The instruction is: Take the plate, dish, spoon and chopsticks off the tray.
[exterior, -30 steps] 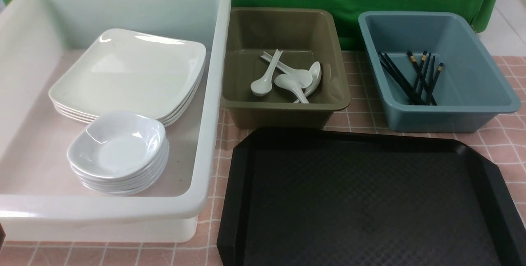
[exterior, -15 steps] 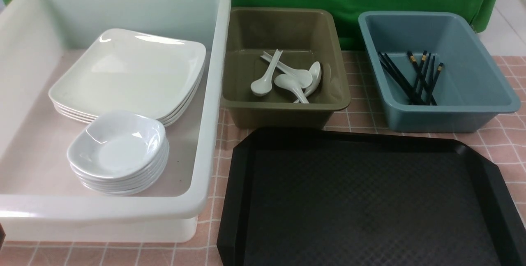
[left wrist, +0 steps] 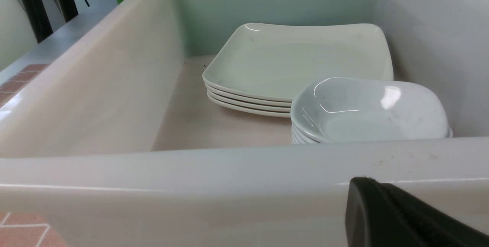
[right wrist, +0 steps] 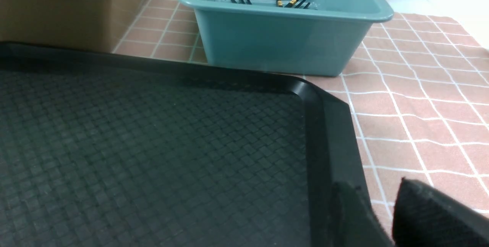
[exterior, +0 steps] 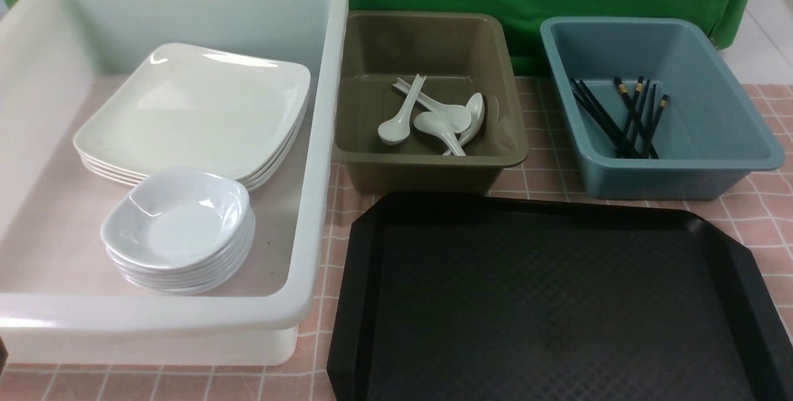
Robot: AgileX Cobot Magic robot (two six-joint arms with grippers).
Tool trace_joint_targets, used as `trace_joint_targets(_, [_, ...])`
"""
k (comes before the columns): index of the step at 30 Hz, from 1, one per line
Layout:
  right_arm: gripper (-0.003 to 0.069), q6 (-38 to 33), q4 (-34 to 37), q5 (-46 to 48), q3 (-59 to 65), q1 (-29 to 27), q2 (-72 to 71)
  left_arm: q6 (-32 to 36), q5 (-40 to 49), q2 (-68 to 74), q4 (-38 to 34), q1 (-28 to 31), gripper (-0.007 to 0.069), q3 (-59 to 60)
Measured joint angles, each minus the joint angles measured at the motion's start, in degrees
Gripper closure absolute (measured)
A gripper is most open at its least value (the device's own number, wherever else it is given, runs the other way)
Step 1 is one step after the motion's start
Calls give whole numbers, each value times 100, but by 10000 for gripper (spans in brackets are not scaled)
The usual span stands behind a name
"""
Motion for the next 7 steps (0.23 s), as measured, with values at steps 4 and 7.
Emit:
trace_joint_targets(4, [419, 0, 0, 0, 0, 0, 0, 8, 0, 0, 0, 0, 619, 0])
trace_joint_targets(7, [419, 0, 0, 0, 0, 0, 0, 8, 0, 0, 0, 0, 617, 0])
